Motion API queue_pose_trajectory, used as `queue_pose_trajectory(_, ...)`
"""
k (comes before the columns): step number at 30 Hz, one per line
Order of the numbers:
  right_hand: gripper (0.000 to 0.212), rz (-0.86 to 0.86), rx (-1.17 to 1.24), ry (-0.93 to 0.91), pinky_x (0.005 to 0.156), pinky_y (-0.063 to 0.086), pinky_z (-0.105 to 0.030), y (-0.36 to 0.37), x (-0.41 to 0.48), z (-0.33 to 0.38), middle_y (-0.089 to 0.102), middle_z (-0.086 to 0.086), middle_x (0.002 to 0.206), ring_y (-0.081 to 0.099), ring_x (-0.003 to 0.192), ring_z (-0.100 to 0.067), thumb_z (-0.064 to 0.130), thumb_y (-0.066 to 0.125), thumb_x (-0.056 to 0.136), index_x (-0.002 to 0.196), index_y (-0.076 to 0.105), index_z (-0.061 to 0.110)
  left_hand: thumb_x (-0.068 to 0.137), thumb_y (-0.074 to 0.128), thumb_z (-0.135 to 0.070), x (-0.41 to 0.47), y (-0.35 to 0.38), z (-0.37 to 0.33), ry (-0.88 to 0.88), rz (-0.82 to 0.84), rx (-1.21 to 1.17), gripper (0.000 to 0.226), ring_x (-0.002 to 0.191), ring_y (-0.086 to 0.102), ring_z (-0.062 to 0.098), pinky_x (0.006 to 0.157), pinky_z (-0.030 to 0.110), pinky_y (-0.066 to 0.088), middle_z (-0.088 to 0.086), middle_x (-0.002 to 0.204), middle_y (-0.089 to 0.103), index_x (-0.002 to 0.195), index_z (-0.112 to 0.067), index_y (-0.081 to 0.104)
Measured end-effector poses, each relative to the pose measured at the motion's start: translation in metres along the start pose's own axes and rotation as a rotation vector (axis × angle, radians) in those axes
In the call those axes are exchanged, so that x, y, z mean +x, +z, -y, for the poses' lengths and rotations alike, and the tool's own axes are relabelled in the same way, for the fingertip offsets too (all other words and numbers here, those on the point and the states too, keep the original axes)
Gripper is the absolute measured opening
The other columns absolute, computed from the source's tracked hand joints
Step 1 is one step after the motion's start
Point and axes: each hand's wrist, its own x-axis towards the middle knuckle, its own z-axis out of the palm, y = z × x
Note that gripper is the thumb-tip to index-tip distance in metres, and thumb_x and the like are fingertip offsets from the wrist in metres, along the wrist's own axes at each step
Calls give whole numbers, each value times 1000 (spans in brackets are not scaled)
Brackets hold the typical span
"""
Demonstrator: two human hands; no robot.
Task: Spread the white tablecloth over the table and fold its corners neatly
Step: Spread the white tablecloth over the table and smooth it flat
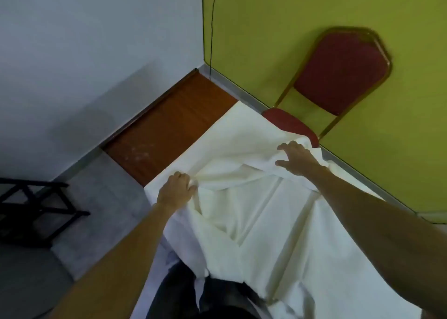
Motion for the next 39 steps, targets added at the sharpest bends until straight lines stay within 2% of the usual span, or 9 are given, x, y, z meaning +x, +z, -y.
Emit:
queue_pose_trajectory(7, 51, -29, -140, -116, 101, 41, -48, 28, 31, 7, 53, -13, 131, 51, 120, -36, 45, 64, 93, 134, 56, 15, 99, 51, -37, -10, 19, -8, -120, -166, -94, 28, 92, 55, 24, 69, 31, 40, 6, 101, 56, 102, -10, 57)
queue_pose_trajectory(12, 17, -133, -110, -139, 80, 45, -44, 30, 51, 12, 66, -17, 100, 63, 95, -40, 21, 50, 102, 111, 55, 7, 104, 42, -28, -17, 22, -12, -122, -196, -271, 20, 75, 61, 24, 63, 32, 50, 6, 85, 61, 108, -10, 48)
queue_pose_trajectory(16, 17, -205, -64, -165, 71, 43, -46, 5, 66, 14, 64, -24, 94, 63, 88, -44, 15, 41, 105, 112, 50, 3, 105, 41, -24, -17, 8, -17, -101, -229, -377, 18, 76, 58, 18, 70, 26, 50, 0, 87, 56, 113, -10, 47)
queue_pose_trajectory(21, 16, -352, -66, -221, 73, 48, -51, -41, 82, 37, 64, -26, 91, 65, 83, -44, 14, 41, 104, 107, 49, 1, 105, 37, -25, -15, -28, -25, 4, -309, -258, 24, 67, 57, 22, 52, 18, 33, 2, 76, 56, 119, -8, 48)
queue_pose_trajectory(23, 15, -392, -90, -271, 72, 48, -48, -63, 89, 53, 64, -24, 90, 64, 81, -42, 14, 40, 104, 105, 49, 2, 105, 37, -23, -14, -43, -22, 48, -375, -210, 22, 67, 63, 29, 52, 25, 37, 7, 73, 61, 114, -8, 49)
queue_pose_trajectory(27, 15, -459, -122, -337, 71, 29, -39, -108, 102, 92, 58, -18, 87, 53, 76, -36, 13, 36, 104, 101, 48, 4, 102, 34, -30, -6, -72, -5, 104, -474, -90, 24, 51, 62, 25, 46, 30, 44, 0, 61, 56, 107, -13, 50)
queue_pose_trajectory(30, 19, -517, -123, -403, 70, 31, -39, -133, 114, 124, 59, -17, 88, 43, 72, -29, 22, 29, 104, 96, 43, 11, 104, 37, -26, 3, -99, 13, 95, -510, -35, 22, 54, 63, 27, 50, 32, 50, 1, 66, 58, 109, -11, 52)
queue_pose_trajectory(36, 21, -561, -104, -392, 76, 33, -43, -168, 152, 188, 59, -23, 100, 52, 89, -37, 21, 35, 105, 105, 49, 5, 104, 33, -31, 43, -171, 65, 179, -621, 45, 30, 53, 63, 27, 49, 25, 44, 6, 66, 63, 108, -9, 53)
queue_pose_trajectory(39, 20, -590, -117, -397, 76, 29, -41, -184, 176, 221, 60, -24, 103, 54, 94, -39, 20, 36, 105, 105, 49, 5, 103, 37, -28, 70, -201, 95, 202, -671, 60, 28, 57, 65, 38, 51, 35, 52, 15, 67, 66, 106, -7, 55)
